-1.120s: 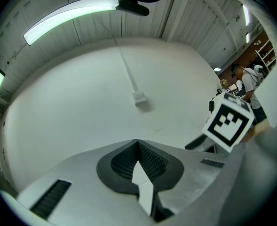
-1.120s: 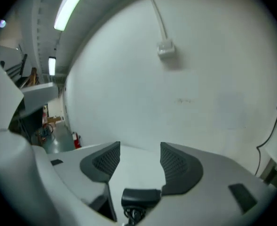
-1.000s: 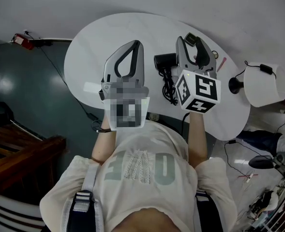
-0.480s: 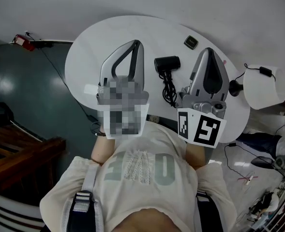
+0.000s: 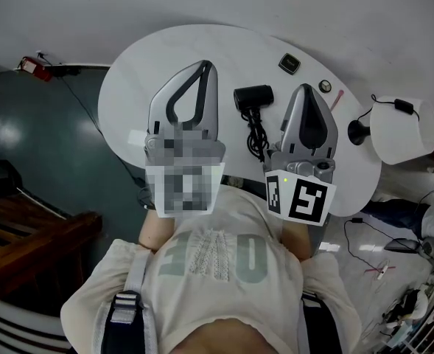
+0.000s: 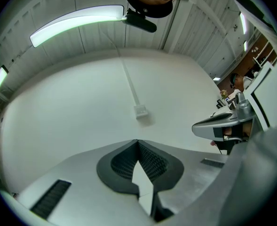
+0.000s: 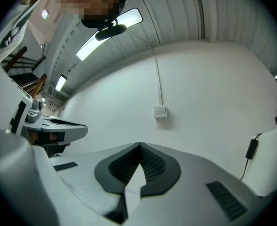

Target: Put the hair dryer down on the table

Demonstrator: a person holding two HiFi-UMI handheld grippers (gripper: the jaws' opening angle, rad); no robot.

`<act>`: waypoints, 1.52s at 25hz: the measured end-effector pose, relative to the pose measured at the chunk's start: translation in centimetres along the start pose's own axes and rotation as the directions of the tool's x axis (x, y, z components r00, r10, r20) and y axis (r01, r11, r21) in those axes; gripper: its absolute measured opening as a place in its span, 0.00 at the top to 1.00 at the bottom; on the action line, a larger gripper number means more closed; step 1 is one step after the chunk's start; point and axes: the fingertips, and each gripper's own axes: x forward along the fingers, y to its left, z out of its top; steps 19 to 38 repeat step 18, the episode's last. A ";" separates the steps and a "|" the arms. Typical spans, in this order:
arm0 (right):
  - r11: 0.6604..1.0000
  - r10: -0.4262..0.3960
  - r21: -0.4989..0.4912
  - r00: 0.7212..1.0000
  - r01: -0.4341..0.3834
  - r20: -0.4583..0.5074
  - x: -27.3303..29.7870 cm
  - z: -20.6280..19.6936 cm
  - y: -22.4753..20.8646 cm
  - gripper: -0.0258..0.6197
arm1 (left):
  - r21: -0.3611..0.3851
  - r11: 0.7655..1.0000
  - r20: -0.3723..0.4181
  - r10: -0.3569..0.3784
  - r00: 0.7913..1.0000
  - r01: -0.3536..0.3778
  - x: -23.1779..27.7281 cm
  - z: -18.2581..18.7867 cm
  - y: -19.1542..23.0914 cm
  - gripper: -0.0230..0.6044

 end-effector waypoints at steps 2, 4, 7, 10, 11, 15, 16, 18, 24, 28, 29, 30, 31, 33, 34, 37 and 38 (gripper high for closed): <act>1.000 0.004 0.007 1.000 -0.004 -0.002 0.0 0.0 0.1 0.96 | -0.001 1.000 -0.001 -0.002 1.000 0.002 -0.1 0.0 -0.1 0.95; 1.000 0.005 0.015 1.000 -0.005 -0.004 0.0 0.0 0.2 0.96 | 0.007 1.000 -0.001 -0.005 1.000 0.005 -0.1 0.0 -0.1 0.95; 1.000 0.007 0.016 1.000 -0.007 -0.007 -0.1 0.0 0.2 0.96 | 0.012 1.000 -0.001 -0.005 1.000 0.005 -0.2 0.1 -0.1 0.95; 1.000 0.010 0.008 1.000 -0.010 -0.010 0.0 -0.1 0.2 0.96 | 0.008 1.000 -0.001 -0.001 1.000 0.001 -0.3 0.1 -0.1 0.95; 1.000 0.011 0.008 1.000 -0.011 -0.010 0.0 -0.1 0.2 0.96 | 0.008 1.000 0.000 0.001 1.000 -0.001 -0.3 0.1 -0.1 0.95; 1.000 0.013 0.008 1.000 -0.013 -0.012 -0.2 -0.1 0.1 0.96 | 0.003 1.000 0.004 0.007 1.000 -0.007 -0.5 0.2 -0.1 0.95; 1.000 0.014 0.006 1.000 -0.014 -0.015 -0.2 -0.2 0.1 0.96 | 0.003 1.000 0.004 0.008 1.000 -0.008 -0.6 0.2 -0.1 0.95; 1.000 0.015 0.000 1.000 -0.015 -0.019 -0.3 -0.2 0.0 0.96 | 0.004 1.000 0.003 0.010 1.000 -0.010 -0.7 0.3 -0.1 0.95; 1.000 0.015 0.000 1.000 -0.015 -0.019 -0.3 -0.2 0.0 0.96 | 0.004 1.000 0.003 0.010 1.000 -0.010 -0.7 0.3 -0.1 0.95; 1.000 0.015 0.000 1.000 -0.015 -0.019 -0.3 -0.2 0.0 0.96 | 0.004 1.000 0.003 0.010 1.000 -0.010 -0.7 0.3 -0.1 0.95; 1.000 0.015 0.000 1.000 -0.015 -0.019 -0.3 -0.2 0.0 0.96 | 0.004 1.000 0.003 0.010 1.000 -0.010 -0.7 0.3 -0.1 0.95; 1.000 0.015 0.000 1.000 -0.015 -0.019 -0.3 -0.2 0.0 0.96 | 0.004 1.000 0.003 0.010 1.000 -0.010 -0.7 0.3 -0.1 0.95; 1.000 0.015 0.000 1.000 -0.015 -0.019 -0.3 -0.2 0.0 0.96 | 0.004 1.000 0.003 0.010 1.000 -0.010 -0.7 0.3 -0.1 0.95; 1.000 0.015 0.000 1.000 -0.015 -0.019 -0.3 -0.2 0.0 0.96 | 0.004 1.000 0.003 0.010 1.000 -0.010 -0.7 0.3 -0.1 0.95; 1.000 0.015 0.000 1.000 -0.015 -0.019 -0.3 -0.2 0.0 0.96 | 0.004 1.000 0.003 0.010 1.000 -0.010 -0.7 0.3 -0.1 0.95; 1.000 0.015 0.000 1.000 -0.015 -0.019 -0.3 -0.2 0.0 0.96 | 0.004 1.000 0.003 0.010 1.000 -0.010 -0.7 0.3 -0.1 0.95; 1.000 0.015 0.000 1.000 -0.015 -0.019 -0.3 -0.2 0.0 0.96 | 0.004 1.000 0.003 0.010 1.000 -0.010 -0.7 0.3 -0.1 0.95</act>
